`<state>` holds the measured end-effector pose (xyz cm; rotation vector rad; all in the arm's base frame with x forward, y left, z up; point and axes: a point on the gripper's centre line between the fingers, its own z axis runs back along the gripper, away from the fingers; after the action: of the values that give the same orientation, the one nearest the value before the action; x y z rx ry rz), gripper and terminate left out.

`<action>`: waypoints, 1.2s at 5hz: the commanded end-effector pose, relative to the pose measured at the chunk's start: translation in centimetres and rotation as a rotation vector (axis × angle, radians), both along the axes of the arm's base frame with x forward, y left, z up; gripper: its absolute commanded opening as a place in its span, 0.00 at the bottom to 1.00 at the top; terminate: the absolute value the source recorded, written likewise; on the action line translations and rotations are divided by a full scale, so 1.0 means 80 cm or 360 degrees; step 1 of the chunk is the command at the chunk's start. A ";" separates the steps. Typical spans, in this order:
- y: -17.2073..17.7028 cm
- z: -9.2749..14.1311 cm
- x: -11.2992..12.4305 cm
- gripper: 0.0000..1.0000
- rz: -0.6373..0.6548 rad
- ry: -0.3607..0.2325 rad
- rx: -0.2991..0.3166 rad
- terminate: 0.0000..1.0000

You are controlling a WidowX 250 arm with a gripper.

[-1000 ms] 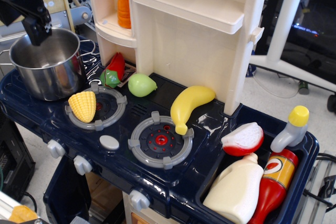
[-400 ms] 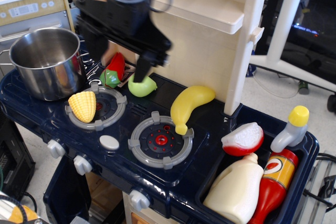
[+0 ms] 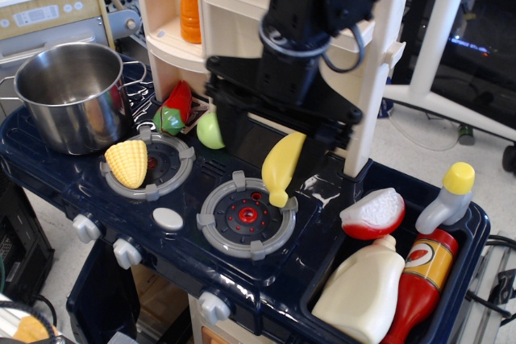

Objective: Put banana in pot or pan

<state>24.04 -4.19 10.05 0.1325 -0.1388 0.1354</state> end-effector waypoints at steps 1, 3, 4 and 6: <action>0.025 -0.007 0.046 1.00 -0.0020 -0.0160 -0.0066 0.00; 0.006 -0.059 0.051 1.00 0.0051 -0.0339 -0.0111 0.00; 0.011 -0.081 0.046 1.00 0.0064 -0.0367 -0.0167 0.00; 0.012 -0.090 0.049 0.00 0.0151 -0.0346 -0.0156 0.00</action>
<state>27.25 -3.49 2.28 0.0353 -0.3046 0.2559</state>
